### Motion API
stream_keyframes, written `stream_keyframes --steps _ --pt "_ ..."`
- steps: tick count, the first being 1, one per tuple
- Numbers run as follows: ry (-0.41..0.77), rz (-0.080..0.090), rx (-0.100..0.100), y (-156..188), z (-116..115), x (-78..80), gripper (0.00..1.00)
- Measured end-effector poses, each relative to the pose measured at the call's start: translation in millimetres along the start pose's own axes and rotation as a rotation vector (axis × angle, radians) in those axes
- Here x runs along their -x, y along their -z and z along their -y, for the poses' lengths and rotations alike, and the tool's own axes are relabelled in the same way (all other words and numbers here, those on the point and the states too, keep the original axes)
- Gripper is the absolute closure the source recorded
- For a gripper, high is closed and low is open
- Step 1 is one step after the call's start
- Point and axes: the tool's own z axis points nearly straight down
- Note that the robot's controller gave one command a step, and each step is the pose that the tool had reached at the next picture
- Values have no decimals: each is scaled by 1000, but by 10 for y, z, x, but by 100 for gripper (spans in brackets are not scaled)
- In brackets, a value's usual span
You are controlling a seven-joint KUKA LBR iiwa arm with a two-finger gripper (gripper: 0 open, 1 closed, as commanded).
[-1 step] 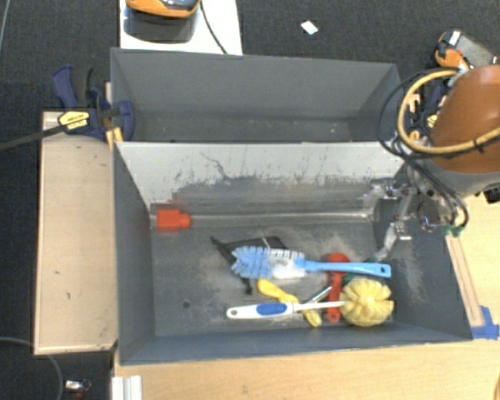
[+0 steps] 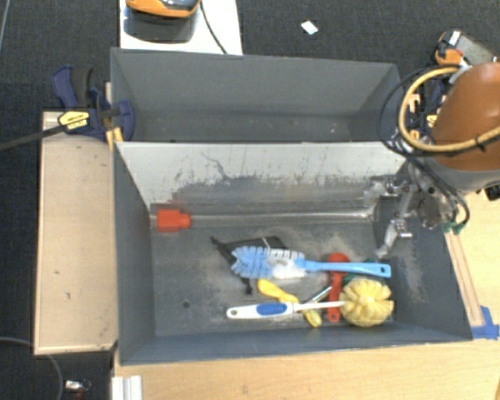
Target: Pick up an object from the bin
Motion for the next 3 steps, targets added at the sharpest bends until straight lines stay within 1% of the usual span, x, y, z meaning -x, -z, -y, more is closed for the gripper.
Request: stream_keyframes --steps 1,2,3 --pt "175 2 0 -658 -265 -13 0" --pt "167 9 -3 -1364 -318 216 100" --pt "168 9 -3 -1364 -318 216 100"
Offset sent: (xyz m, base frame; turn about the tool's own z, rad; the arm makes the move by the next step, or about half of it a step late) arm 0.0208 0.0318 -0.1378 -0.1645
